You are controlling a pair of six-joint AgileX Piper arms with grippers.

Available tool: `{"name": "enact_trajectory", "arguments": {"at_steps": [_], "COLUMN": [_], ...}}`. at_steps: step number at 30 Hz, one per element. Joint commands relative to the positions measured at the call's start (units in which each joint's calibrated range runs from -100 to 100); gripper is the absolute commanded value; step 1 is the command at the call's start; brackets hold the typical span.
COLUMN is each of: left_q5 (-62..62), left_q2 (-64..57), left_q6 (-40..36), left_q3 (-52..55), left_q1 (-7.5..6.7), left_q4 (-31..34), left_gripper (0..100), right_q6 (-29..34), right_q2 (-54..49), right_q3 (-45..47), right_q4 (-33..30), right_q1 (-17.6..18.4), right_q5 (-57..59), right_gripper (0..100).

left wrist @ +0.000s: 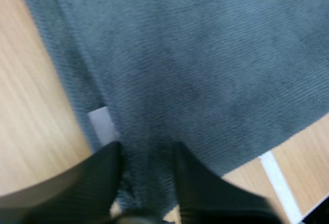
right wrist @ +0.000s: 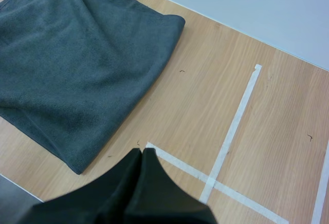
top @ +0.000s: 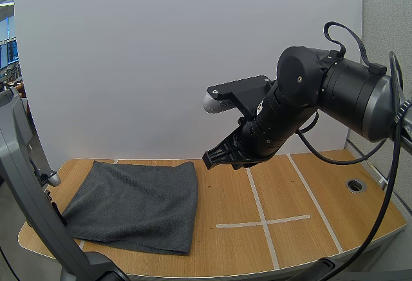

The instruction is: Fold the towel

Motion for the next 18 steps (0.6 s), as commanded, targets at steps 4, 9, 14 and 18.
{"name": "enact_trajectory", "arguments": {"at_steps": [4, 9, 14, 18], "left_q5": [0.3, 0.3, 0.3, 0.3], "left_q2": [-0.2, -3.3, -7.5, -9.6], "left_q6": [-0.3, -1.3, -1.3, -1.3], "left_q3": [-2.9, -6.9, -8.7, -8.7], "left_q1": [0.11, 0.11, 0.11, 0.11], "left_q4": [-1.8, -4.3, -6.8, -9.1], "left_gripper": [77, 78, 78, 78], "right_q6": [-0.6, -0.6, -0.6, -0.6], "right_q2": [-0.7, -0.7, -0.7, -0.2], "right_q3": [0.2, 0.2, 0.2, 0.2], "right_q4": [0.0, 1.1, 0.9, 0.6], "right_q1": [-0.2, -0.2, -0.2, -0.2], "right_q5": [-1.9, -4.5, -4.5, -4.5], "right_gripper": [0, 0, 0, 0]}}
